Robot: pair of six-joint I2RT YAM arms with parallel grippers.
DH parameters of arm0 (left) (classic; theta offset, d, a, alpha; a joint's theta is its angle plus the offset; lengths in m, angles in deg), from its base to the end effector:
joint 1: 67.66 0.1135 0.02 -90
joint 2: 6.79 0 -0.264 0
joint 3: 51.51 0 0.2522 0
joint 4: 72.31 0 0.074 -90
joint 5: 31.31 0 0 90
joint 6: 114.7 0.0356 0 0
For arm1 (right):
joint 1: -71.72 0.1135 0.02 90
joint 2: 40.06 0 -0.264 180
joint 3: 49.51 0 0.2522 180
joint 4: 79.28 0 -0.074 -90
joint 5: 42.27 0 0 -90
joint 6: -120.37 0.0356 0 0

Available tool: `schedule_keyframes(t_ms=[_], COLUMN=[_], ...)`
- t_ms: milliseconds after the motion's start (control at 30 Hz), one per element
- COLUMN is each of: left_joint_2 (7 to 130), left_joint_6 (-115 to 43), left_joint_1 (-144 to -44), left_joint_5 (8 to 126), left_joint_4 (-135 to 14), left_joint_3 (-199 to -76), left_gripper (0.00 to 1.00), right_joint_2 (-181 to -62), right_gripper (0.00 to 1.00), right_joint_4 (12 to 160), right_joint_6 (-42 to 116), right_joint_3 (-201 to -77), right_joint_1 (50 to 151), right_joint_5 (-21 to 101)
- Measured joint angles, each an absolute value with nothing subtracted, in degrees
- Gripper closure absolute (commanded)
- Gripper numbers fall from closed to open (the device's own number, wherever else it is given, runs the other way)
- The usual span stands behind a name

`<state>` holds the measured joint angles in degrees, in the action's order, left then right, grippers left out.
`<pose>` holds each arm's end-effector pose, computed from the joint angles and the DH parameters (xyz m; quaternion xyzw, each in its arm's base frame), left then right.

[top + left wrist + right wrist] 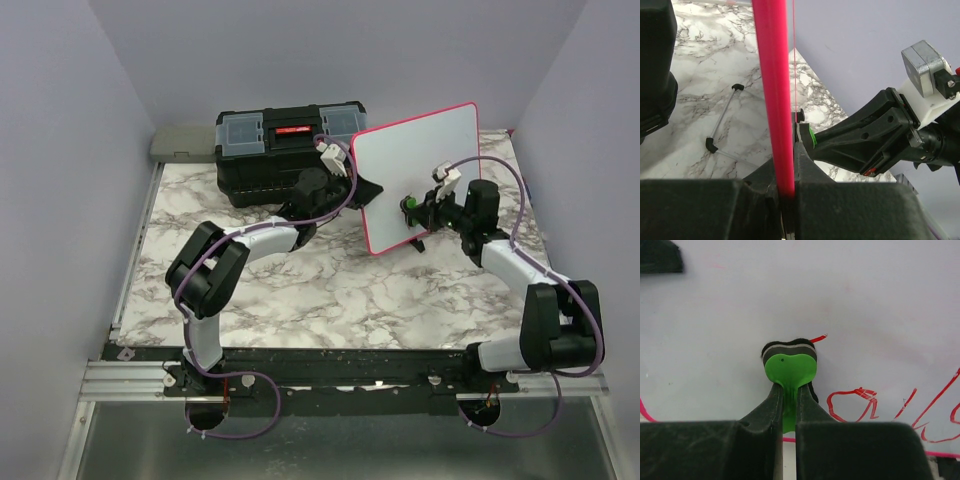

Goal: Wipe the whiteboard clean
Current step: Erase the whiteboard at the whiteboard stand.

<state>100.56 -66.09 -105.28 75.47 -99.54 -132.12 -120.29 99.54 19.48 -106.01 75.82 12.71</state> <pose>0.3359 -0.2719 0.2529 0.0806 0.6996 -0.5262 0.4767 0.2974 0.0418 0.2287 -0.2653 0.7759 0.2228 0.5272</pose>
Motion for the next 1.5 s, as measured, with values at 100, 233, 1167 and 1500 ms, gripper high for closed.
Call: schedule_keyframes(t_ms=[100, 233, 1167, 1500], left_joint_2=[100.6, 100.6, 100.6, 100.6], left_joint_6=[-66.1, -66.1, -66.7, -67.8], left_joint_1=[-105.5, -105.7, -106.1, -105.6], left_joint_5=[75.4, 75.3, 74.2, 73.6], left_joint_4=[-99.5, -99.6, -99.6, -99.5], left_joint_3=[-132.1, -132.1, -131.8, -131.3], left_gripper=[1.0, 1.0, 1.0, 1.0], right_joint_2=[-119.4, -120.2, -120.7, -123.1], right_gripper=[0.99, 0.99, 0.99, 0.99], right_joint_4=[103.4, 106.6, 105.5, 97.3], right_joint_6=[24.3, 29.6, 28.5, 18.5], right_joint_3=[-103.9, -104.1, -106.8, -111.9], right_joint_1=[76.2, 76.5, 80.6, 79.3], right_joint_5=[18.6, 28.1, 40.3, 27.3])
